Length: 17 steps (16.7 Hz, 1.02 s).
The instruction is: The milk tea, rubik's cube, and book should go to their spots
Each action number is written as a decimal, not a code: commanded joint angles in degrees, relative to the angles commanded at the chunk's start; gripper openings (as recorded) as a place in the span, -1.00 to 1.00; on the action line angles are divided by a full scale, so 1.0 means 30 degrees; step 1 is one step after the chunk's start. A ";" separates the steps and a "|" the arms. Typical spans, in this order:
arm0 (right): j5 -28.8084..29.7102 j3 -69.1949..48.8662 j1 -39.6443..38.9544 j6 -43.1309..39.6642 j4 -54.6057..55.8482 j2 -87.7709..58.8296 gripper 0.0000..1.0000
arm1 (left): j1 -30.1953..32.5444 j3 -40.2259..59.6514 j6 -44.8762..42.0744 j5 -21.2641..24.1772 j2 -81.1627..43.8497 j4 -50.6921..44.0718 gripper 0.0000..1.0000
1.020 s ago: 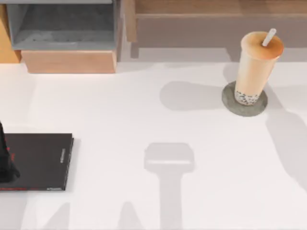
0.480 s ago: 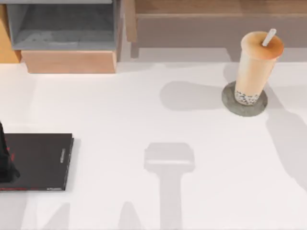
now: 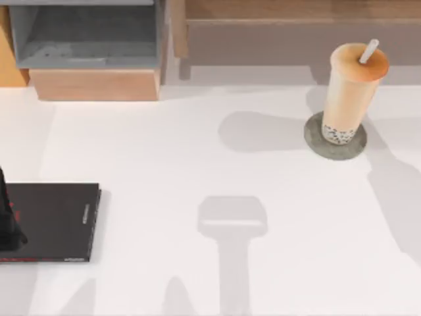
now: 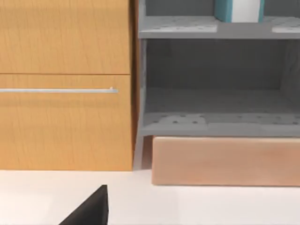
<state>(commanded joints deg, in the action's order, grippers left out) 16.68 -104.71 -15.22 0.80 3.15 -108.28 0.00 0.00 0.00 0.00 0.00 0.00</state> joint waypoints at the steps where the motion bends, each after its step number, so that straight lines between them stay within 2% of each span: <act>1: 0.0066 0.0535 -0.0071 0.0003 0.0143 0.0403 1.00 | 0.0000 0.0000 0.0000 0.0000 0.0000 0.0000 1.00; 10: -0.0096 0.1962 0.0149 -0.0002 0.0227 0.1817 1.00 | 0.0000 0.0000 0.0000 0.0000 0.0000 0.0000 1.00; 13: -0.0586 0.4714 0.0591 -0.0016 0.0119 0.4592 1.00 | 0.0000 0.0000 0.0000 0.0000 0.0000 0.0000 1.00; 17: -0.1555 1.0864 0.1458 -0.0050 -0.0100 1.1005 1.00 | 0.0000 0.0000 0.0000 0.0000 0.0000 0.0000 1.00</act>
<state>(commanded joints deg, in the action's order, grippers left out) 12.01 -72.12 -10.85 0.65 2.85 -75.27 0.00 0.00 0.00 0.00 0.00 0.00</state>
